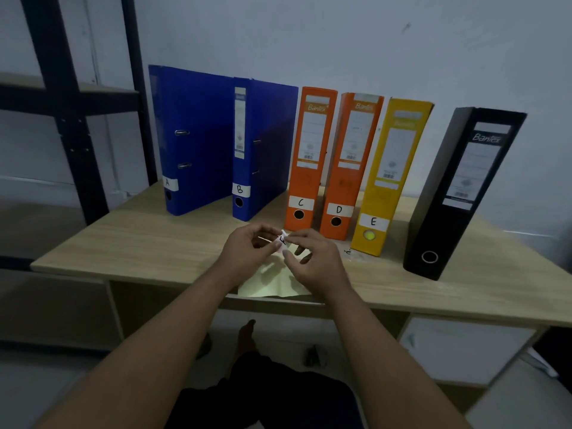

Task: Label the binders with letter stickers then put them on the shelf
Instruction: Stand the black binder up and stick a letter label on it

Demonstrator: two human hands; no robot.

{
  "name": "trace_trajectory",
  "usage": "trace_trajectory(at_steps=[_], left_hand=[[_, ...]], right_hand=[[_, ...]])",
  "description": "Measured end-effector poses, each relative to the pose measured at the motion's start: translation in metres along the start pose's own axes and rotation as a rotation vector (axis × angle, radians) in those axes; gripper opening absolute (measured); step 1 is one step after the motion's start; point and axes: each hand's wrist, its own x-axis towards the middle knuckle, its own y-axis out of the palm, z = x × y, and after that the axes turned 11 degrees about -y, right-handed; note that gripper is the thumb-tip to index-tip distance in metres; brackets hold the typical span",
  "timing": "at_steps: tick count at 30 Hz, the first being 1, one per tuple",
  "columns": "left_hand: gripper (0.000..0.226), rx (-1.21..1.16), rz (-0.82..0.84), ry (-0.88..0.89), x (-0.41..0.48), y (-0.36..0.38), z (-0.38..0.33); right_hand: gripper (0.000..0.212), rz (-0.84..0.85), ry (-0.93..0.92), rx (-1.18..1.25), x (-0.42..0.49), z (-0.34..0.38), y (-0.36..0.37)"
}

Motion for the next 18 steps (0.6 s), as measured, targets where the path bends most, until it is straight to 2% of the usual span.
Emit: trace_trajectory(at_steps=[4,7,14,18], left_hand=[[0.018,0.070,0.011,0.017,-0.0014,0.0018,-0.0009],[0.020,0.066,0.014,0.001,-0.0017,0.0026,-0.0020],[0.029,0.149,-0.020,-0.019,-0.0019,0.0040,-0.0043],[0.034,0.120,-0.026,-0.029,-0.0030,0.0043,-0.0057]], right_hand=[[0.028,-0.028,0.033,-0.035,-0.0004,0.0023,-0.0016],[0.017,-0.070,0.158,0.079,-0.0006,0.0011,-0.0051],[0.045,-0.160,0.346,0.346,0.0038,-0.0030,-0.0069],[0.039,-0.195,0.412,0.413,0.0053,-0.0042,-0.0076]])
